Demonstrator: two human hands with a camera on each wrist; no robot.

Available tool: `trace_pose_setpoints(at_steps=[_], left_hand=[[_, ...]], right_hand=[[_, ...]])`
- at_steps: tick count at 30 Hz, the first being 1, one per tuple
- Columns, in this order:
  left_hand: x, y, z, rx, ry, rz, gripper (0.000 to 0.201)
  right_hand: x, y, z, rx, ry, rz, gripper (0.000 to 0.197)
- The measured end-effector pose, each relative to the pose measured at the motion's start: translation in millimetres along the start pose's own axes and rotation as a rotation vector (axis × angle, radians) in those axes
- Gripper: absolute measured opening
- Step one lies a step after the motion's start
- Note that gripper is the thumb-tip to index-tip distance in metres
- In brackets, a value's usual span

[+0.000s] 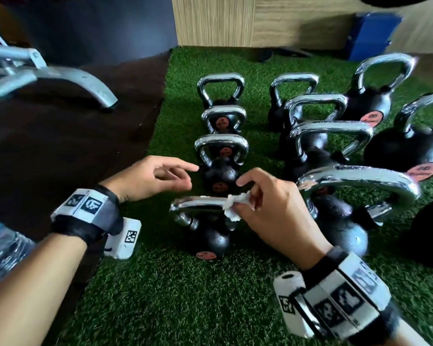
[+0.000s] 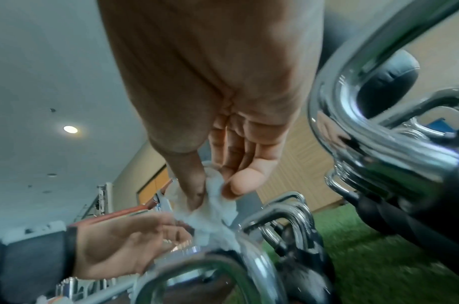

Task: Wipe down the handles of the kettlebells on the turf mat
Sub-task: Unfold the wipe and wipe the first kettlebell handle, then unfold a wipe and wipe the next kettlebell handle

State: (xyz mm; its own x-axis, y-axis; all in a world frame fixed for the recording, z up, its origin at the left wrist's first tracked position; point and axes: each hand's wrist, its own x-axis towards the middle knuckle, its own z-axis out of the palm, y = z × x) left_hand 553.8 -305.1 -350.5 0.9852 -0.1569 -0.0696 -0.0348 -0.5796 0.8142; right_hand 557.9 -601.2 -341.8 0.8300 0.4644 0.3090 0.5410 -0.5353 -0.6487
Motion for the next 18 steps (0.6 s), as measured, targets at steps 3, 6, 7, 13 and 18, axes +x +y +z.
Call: trace_pose_setpoints(at_steps=[3,6,7,13,18], left_hand=[[29.1,-10.5,-24.8,0.09,0.103,-0.097,0.024],[59.8,-12.7,-54.6,0.231,0.021,-0.222,0.026],[70.2,-8.9,-64.1,0.255,-0.01,-0.252,0.027],[112.5,24.4,-93.5,0.465,-0.148,-0.352,0.054],[102.0,42.5,-89.2,0.503,-0.297,-0.421,0.082]], right_hand=[[23.8,-9.1,-20.0,0.036,0.064,-0.079,0.03],[66.2,-15.5,-43.2,0.001,0.006,-0.092,0.025],[81.7,-15.7,-51.4,-0.019,-0.019,-0.089,0.024],[152.5,-12.4,-79.1,-0.024,-0.143,-0.057,0.019],[180.6,-12.0,-70.8,-0.014,-0.166,0.02,0.028]])
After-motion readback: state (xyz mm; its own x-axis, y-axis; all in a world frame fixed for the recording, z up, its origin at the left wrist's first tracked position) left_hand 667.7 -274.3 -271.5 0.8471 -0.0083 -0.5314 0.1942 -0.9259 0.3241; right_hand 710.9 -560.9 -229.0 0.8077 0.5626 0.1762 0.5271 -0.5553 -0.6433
